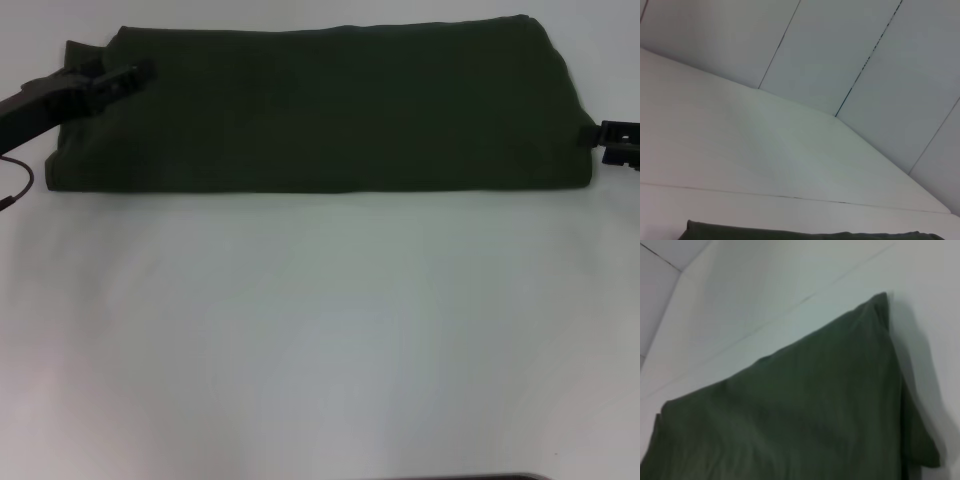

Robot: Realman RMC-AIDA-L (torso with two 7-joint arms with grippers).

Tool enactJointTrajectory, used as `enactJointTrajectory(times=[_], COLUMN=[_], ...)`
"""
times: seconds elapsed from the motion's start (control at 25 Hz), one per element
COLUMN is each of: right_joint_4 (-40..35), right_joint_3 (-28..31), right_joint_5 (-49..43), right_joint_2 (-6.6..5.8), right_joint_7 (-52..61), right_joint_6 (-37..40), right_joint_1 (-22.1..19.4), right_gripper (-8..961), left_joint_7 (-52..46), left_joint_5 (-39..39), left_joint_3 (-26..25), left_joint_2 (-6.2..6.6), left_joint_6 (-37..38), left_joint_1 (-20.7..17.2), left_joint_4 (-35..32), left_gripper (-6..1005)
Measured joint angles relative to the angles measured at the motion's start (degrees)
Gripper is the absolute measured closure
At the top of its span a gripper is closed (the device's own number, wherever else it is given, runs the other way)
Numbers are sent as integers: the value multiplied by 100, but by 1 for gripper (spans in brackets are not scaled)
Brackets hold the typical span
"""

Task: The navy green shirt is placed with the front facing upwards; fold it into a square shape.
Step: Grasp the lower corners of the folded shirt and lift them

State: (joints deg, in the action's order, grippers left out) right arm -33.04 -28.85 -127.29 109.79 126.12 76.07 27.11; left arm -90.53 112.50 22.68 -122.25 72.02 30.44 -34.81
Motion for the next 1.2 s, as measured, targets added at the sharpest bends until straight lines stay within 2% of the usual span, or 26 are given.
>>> enactJointTrajectory(times=[0.4,0.64,0.88,1.2], right_joint_4=[45,53,167,178], right_joint_3=[-213,-362,-363,-323], right_joint_5=[1,3,4,25], right_joint_2=[157,202,185,148], right_joint_7=[-21,-1,-1,-46], right_joint_6=[-324,-477,-554,-565], right_joint_1=[124,154,160,111], right_gripper=[216,228,447,795], left_joint_7=[0,-47,-56,-72], left_joint_5=[-10,-1,0,8], left_joint_3=[0,52,53,60], left_joint_2=[5,8,8,9], left_joint_6=[-127,-219,-226,-225], left_joint_1=[45,41,29,12], left_joint_4=[12,5,0,-2], left_gripper=[49,50,50,50])
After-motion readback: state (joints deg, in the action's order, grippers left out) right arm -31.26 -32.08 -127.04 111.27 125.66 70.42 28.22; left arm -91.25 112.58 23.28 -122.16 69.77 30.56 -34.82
